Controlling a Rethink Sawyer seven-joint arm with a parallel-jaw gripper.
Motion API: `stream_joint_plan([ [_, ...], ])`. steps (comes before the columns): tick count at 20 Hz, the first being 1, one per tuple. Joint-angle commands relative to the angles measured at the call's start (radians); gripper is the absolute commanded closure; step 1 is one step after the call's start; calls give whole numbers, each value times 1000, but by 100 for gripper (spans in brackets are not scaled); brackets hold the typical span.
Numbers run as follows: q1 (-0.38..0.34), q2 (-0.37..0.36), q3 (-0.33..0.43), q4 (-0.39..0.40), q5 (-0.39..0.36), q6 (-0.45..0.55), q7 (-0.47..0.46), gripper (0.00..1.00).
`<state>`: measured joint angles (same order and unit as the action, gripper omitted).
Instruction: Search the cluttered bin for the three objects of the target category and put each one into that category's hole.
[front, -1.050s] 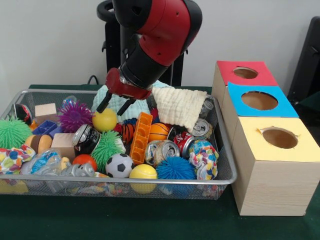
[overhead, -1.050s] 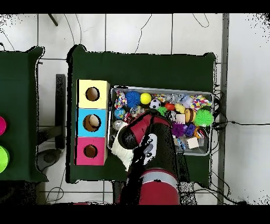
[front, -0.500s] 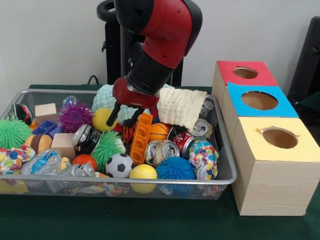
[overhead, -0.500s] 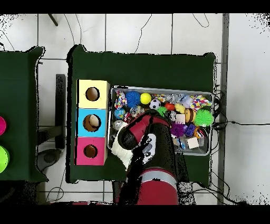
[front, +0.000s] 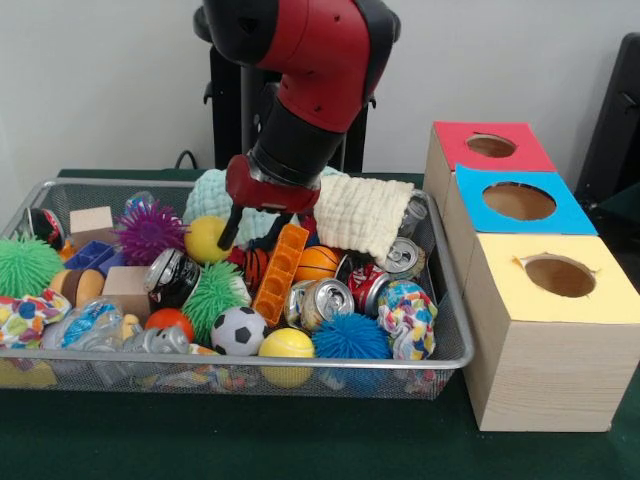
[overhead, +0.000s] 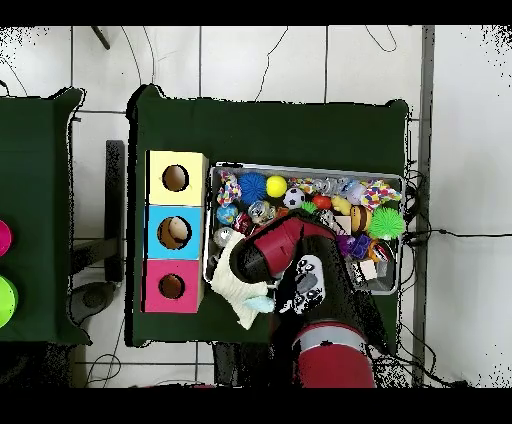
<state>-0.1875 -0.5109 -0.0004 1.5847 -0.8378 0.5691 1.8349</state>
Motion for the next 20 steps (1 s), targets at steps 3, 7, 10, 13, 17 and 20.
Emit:
stream_joint_plan([
  [3,-94,-7,224,113,67,350,-515,0],
  [7,-116,-3,245,101,48,442,-577,0],
  [10,-139,5,275,101,24,424,-588,0],
  [13,-168,9,320,112,-5,352,-616,0],
  [17,-191,-1,359,129,-51,314,-705,0],
  [20,-200,-7,374,137,-81,271,-701,0],
])
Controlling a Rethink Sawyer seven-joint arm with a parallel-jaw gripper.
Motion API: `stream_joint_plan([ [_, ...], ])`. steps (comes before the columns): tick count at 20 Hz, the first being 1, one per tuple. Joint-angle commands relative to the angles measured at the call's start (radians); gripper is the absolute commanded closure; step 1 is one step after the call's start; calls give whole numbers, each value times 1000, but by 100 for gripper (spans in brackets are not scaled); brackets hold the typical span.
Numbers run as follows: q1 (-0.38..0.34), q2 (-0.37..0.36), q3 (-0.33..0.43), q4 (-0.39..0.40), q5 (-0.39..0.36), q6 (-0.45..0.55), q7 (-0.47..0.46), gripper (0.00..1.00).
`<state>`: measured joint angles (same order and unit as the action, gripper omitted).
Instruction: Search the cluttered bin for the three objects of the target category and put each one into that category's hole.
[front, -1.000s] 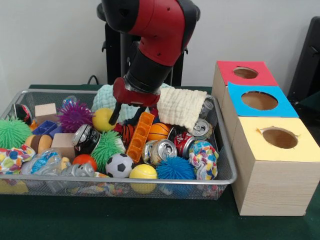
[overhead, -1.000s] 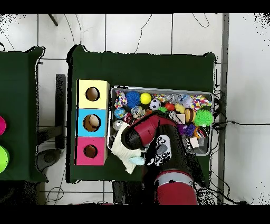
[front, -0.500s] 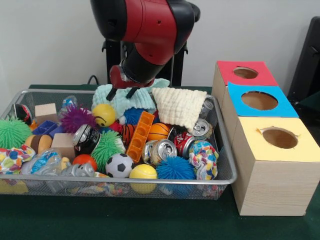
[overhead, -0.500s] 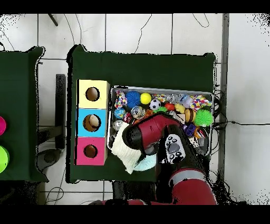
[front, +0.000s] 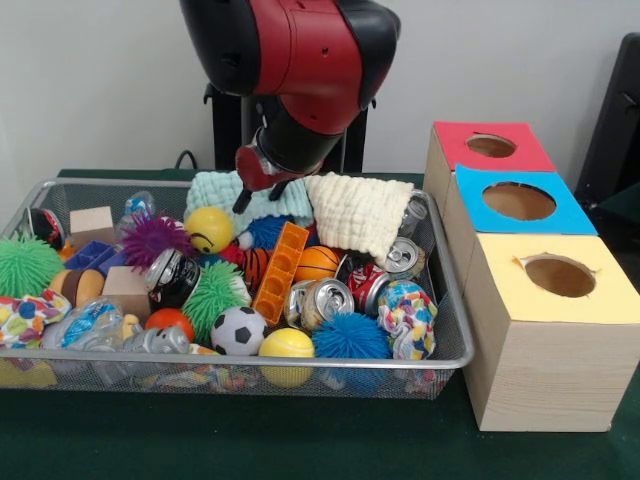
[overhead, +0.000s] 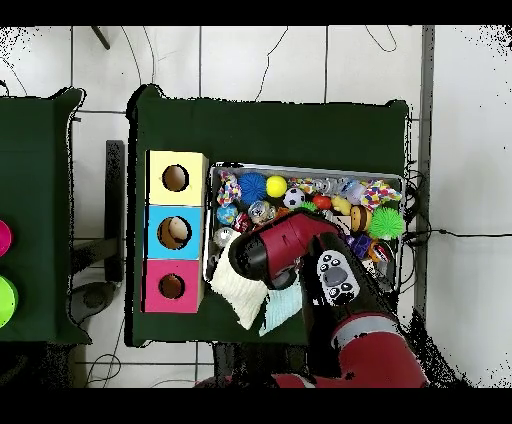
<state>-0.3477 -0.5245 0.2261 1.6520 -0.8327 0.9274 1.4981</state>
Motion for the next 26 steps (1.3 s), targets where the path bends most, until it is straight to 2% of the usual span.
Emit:
stream_joint_plan([
  [1,-43,4,149,76,-101,-124,-338,0],
  [5,-57,-24,151,106,-145,-242,-243,0],
  [10,-35,-37,145,96,-163,-241,-216,0],
  [13,15,-52,91,62,-227,-329,-74,0],
  [15,23,-50,84,49,-235,-351,-46,0],
  [18,37,-35,74,38,-250,-370,-21,0],
  [26,77,-29,29,0,-272,-337,12,0],
])
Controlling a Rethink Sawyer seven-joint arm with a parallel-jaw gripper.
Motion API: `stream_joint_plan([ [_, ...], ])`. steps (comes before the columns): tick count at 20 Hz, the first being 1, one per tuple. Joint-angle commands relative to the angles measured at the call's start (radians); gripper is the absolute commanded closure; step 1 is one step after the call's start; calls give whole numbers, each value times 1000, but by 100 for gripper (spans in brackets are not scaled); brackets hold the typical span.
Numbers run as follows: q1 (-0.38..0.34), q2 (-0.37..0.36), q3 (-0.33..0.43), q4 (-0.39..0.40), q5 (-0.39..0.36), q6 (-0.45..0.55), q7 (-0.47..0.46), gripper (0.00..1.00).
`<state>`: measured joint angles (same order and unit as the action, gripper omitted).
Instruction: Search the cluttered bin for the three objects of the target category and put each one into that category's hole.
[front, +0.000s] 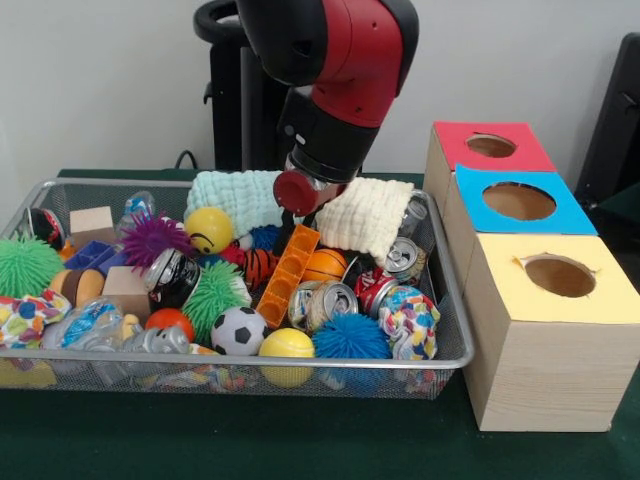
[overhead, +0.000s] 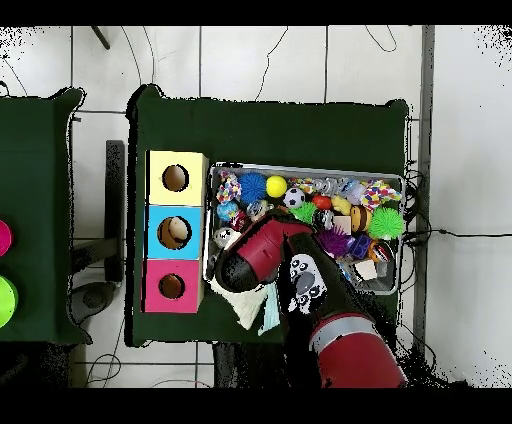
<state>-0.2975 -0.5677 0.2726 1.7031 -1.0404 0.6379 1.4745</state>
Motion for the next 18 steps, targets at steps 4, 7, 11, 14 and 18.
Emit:
stream_joint_plan([
  [4,51,23,-51,-68,-89,-49,84,0],
  [7,62,32,-70,-83,-84,-34,98,0],
  [11,68,47,-94,-99,-87,-37,96,0],
  [14,60,50,-101,-102,-81,-92,129,0],
  [18,58,42,-122,-124,-67,-103,162,0],
])
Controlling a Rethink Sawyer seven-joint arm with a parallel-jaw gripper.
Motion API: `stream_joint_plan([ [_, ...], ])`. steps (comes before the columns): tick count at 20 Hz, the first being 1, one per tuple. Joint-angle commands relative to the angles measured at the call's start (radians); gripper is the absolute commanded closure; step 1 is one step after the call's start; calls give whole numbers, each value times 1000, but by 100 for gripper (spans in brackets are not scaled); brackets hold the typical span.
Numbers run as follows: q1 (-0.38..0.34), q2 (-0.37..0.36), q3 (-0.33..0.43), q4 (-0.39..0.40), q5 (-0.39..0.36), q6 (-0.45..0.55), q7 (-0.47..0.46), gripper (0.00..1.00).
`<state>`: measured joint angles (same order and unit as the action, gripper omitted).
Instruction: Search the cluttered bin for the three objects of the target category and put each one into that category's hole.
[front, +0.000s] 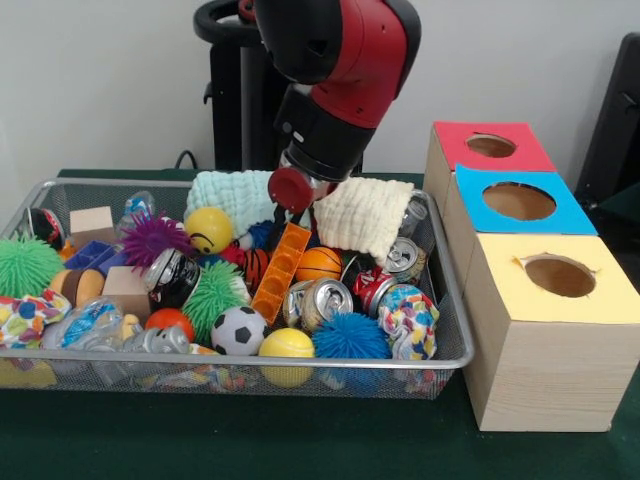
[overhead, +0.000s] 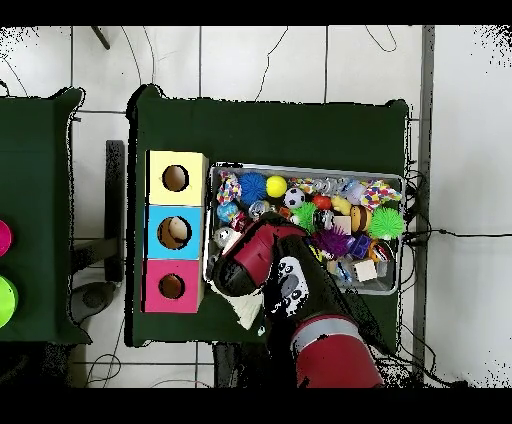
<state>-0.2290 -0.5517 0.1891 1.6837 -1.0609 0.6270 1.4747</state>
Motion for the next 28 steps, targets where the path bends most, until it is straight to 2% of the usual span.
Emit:
stream_joint_plan([
  [1,-11,26,-43,-114,-43,-99,170,0],
  [10,19,62,-81,-199,-29,-176,237,0],
  [13,46,68,-111,-232,-34,-270,301,0],
  [18,54,102,-125,-284,-3,-350,288,0],
  [21,29,123,-101,-281,48,-335,232,0],
  [24,-7,134,-61,-256,116,-268,162,0],
  [28,8,129,-82,-228,159,-174,104,0],
])
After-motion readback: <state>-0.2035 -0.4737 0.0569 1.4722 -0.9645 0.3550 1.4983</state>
